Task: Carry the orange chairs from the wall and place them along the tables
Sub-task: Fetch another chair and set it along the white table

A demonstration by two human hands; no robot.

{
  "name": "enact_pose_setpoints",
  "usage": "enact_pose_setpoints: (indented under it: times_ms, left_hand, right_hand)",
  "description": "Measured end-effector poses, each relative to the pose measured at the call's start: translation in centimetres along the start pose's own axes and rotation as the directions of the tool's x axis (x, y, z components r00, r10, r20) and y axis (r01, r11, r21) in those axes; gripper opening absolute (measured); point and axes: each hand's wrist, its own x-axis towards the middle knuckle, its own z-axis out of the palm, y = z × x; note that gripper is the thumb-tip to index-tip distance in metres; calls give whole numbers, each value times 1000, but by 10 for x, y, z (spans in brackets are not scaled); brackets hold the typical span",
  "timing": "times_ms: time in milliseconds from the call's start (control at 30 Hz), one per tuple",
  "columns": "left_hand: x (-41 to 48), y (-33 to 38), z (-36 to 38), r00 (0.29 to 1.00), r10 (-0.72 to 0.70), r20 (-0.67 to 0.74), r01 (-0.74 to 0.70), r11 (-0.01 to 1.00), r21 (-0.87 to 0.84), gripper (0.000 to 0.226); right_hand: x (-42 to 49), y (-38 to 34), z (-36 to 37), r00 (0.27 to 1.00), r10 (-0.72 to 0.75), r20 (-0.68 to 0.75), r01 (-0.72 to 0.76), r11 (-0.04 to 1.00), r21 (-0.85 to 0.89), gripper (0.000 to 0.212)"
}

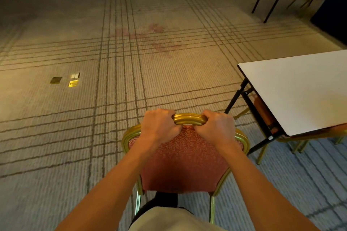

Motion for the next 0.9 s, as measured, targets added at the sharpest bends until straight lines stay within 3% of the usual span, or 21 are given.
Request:
enact_pose_setpoints:
  times_ms: [600,900]
  left_hand:
    - [365,-57,39,997,62,35,-60,997,-48,27]
    - [566,-72,63,997,9,-79,-10,1000,-20,39]
  right_hand:
    - [319,104,109,996,52,-76,-54,998,-26,28]
    - [509,182,168,997,35,-67,-33,999,30,31]
